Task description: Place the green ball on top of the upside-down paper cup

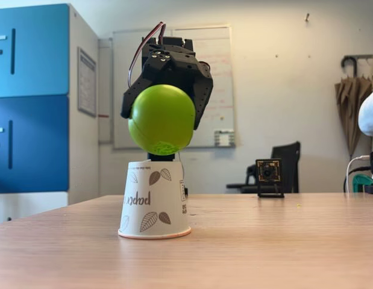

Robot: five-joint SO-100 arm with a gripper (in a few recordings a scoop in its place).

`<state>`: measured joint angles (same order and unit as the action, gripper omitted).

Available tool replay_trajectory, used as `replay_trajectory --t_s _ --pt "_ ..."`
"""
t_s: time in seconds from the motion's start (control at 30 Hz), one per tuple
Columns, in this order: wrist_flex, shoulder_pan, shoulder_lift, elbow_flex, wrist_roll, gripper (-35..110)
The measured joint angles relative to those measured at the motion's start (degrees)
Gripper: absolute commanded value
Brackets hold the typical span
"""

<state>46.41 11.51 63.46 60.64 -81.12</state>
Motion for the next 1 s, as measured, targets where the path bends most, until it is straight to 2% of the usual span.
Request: replay_trajectory --t_s 0.77,1.0 --pt "-2.37 -0.88 0.00 5.71 0.97 47" --pt "-2.81 -1.32 0.09 6.15 2.20 48"
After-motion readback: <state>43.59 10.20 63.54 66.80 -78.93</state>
